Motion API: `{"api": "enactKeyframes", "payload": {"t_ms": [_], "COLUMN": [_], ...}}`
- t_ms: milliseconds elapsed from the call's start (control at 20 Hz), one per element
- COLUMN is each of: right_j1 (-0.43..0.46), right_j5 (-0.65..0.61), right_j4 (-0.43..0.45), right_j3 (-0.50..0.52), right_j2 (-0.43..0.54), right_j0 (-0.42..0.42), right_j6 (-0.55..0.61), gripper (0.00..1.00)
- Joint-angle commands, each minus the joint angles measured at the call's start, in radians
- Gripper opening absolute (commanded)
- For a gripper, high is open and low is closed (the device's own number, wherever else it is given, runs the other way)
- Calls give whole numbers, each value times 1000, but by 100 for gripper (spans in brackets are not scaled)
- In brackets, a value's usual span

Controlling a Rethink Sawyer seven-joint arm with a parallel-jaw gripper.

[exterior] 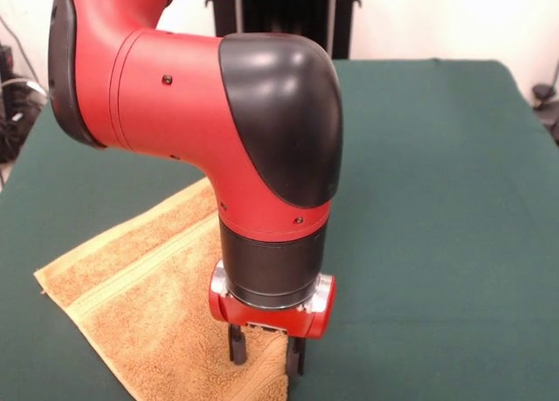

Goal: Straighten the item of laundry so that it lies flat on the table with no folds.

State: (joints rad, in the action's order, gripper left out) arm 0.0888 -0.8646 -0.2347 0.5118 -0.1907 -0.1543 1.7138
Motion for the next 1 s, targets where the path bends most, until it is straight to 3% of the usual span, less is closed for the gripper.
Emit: {"api": "enactKeyframes", "payload": {"t_ms": [50, 750, 1000], "right_j1": [73, 87, 80], "right_j5": [103, 110, 95], "right_j4": [-18, -14, -41], "right_j3": [104, 94, 120], "right_j2": [59, 22, 53], "right_j0": [9, 12, -8], "right_j6": [300, 364, 379], "gripper": [100, 100, 100]}}
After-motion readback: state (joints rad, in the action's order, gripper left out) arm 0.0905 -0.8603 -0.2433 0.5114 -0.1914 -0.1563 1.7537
